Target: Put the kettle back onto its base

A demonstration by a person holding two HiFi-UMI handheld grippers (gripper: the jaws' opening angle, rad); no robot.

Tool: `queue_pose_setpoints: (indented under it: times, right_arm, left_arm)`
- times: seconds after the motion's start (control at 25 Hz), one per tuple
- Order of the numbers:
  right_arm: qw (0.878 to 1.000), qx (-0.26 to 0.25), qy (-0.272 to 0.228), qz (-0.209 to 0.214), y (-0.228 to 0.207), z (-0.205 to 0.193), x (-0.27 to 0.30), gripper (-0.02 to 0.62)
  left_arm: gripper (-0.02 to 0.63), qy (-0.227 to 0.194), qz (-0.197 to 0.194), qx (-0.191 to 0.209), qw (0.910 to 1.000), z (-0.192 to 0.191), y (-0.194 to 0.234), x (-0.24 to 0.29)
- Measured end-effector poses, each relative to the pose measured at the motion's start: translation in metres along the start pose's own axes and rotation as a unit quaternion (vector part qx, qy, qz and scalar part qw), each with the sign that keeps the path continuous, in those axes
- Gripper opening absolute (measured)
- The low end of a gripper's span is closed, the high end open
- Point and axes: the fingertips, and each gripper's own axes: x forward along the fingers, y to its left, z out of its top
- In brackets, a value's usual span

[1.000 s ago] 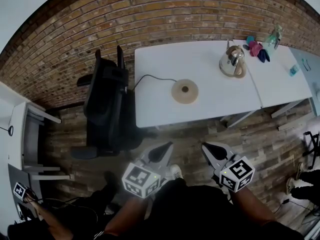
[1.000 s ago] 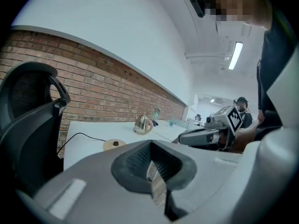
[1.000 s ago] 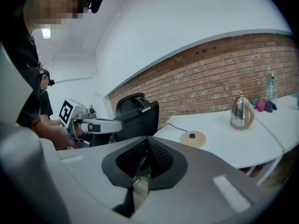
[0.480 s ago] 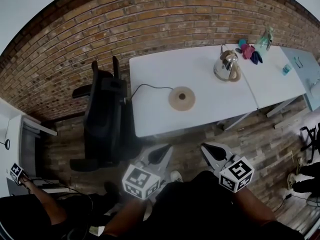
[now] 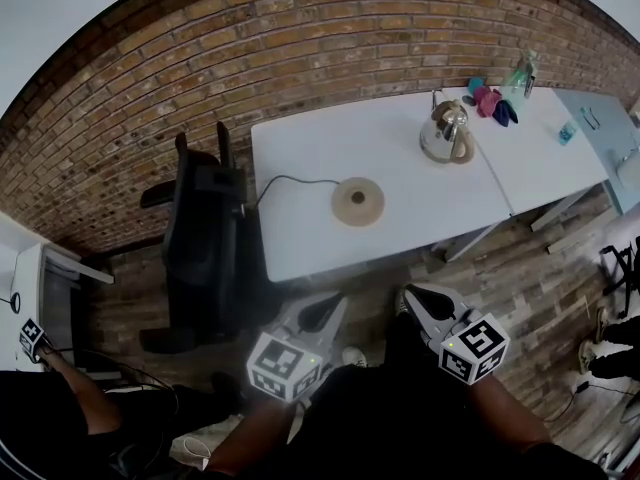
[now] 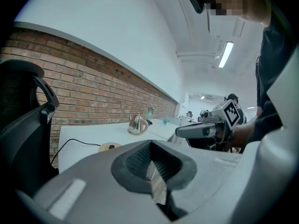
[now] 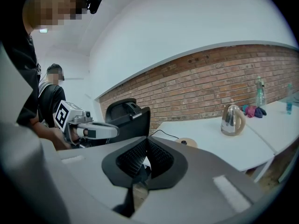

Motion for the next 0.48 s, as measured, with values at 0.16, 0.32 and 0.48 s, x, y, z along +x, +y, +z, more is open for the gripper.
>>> queue_pose_setpoints:
  times: [0.16,0.32,0.48]
  right_arm:
    - [1.000,0.003,-0.004,-0.005,-0.007,0.002,-0.002,0.026]
    - [1.000,0.006,-0.008,-0.011,-0.016,0.002,-0.001,0.026]
    - [1.000,0.011,-0.009,-0.012,-0.024,-0.002,0.001,0.026]
  left_arm:
    - [0.000,-0.003,-0.002,0.001,1.0000,0.003,-0.003,0.007]
    - [0.000,-0.002,-0.007,0.003,1.0000,0.004,-0.003,0.016]
    - [0.000,0.002,-0.006,0.002,1.0000,0.001,-0.002,0.023]
